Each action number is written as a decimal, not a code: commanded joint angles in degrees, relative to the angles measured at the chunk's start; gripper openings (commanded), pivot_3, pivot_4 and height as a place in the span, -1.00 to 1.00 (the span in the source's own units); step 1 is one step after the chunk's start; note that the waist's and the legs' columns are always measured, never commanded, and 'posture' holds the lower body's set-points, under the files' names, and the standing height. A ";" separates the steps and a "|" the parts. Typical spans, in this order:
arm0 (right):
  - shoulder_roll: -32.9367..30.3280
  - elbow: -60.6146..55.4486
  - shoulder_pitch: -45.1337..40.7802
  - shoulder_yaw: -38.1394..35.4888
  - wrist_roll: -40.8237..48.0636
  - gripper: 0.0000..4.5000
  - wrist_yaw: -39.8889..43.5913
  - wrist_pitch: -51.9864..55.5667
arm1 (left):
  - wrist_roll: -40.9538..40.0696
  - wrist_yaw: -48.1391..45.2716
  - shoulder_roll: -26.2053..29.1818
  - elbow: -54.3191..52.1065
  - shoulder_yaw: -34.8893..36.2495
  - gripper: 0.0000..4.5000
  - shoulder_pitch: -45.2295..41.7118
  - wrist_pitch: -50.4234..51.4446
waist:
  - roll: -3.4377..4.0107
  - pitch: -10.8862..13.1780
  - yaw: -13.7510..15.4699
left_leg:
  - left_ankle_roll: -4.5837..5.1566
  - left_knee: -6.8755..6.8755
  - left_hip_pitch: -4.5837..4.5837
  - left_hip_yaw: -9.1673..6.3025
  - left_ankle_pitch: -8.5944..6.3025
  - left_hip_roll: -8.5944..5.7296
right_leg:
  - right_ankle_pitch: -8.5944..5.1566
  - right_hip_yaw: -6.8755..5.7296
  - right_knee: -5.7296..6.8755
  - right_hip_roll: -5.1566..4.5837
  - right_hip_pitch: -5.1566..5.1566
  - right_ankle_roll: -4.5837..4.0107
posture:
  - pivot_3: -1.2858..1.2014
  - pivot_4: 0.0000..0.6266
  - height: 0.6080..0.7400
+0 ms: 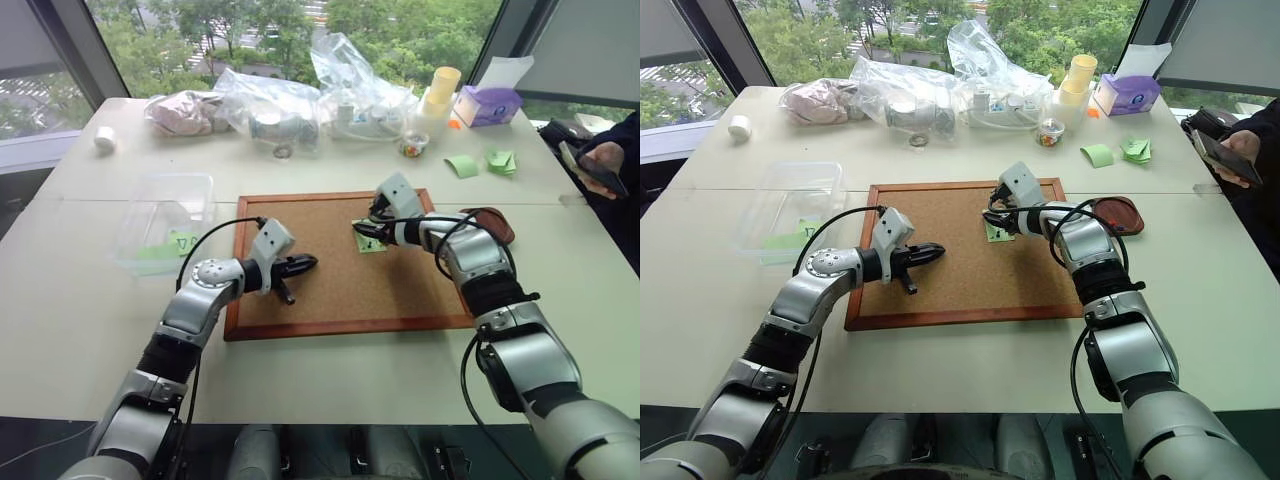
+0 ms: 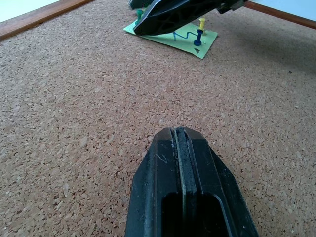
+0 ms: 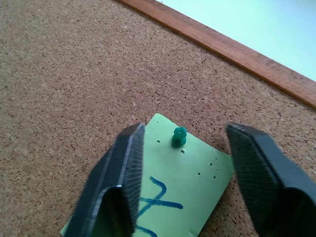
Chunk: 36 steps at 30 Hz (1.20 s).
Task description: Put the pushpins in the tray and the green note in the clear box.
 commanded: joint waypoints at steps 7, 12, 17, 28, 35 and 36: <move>0.58 1.18 -1.09 -0.71 -1.87 0.23 1.70 -2.05 | 1.48 0.25 0.72 -0.49 -0.39 -1.00 2.71 2.66 | 0.03 -0.02 -0.09 | 0.00 0.00 0.01 0.00 0.00 0.01 | 0.00 0.00 0.00 0.00 0.00 0.00 | 0.03 -0.52 1.00; -0.22 -1.26 0.41 -0.90 -2.07 -0.35 2.52 -1.16 | 1.57 0.42 0.63 -0.98 -0.15 -1.00 2.99 2.90 | 0.03 -0.02 -0.13 | -0.01 0.00 0.01 0.00 0.00 0.01 | 0.00 0.00 0.00 0.00 0.00 0.00 | 0.03 -0.52 1.00; -1.01 -3.30 1.21 -1.39 -2.43 -0.95 2.66 -0.45 | 1.61 0.46 0.65 -1.21 -0.08 -1.00 3.14 2.98 | 0.04 -0.02 -0.11 | -0.01 -0.01 0.01 -0.01 0.00 0.01 | 0.00 0.00 0.01 -0.01 0.00 0.00 | 0.03 -0.52 1.00; -2.59 -12.41 0.30 -4.76 -0.03 -0.95 2.61 3.54 | 1.71 0.46 0.33 -0.40 -0.52 -1.00 3.30 3.85 | 0.05 -0.02 0.12 | -0.01 -0.01 0.00 -0.02 0.00 0.01 | 0.00 0.00 0.00 -0.02 -0.01 0.00 | 0.03 -0.52 1.00; -5.45 -23.23 2.04 -8.45 2.16 -0.95 1.33 10.33 | 1.63 0.72 -1.09 3.58 -0.02 -1.00 4.30 5.17 | 0.13 -0.08 0.18 | -0.01 0.00 0.04 -0.08 0.00 0.02 | 0.00 0.02 0.03 -0.02 0.01 0.00 | 0.03 -0.52 1.00; -5.91 -23.91 2.05 -9.46 2.32 -0.95 0.53 11.08 | 1.98 0.68 -1.07 4.18 -0.17 -1.00 4.42 4.78 | 0.13 -0.10 0.20 | -0.01 0.00 0.04 -0.08 0.00 0.02 | 0.00 0.02 0.02 -0.03 0.01 0.00 | 0.03 -0.52 1.00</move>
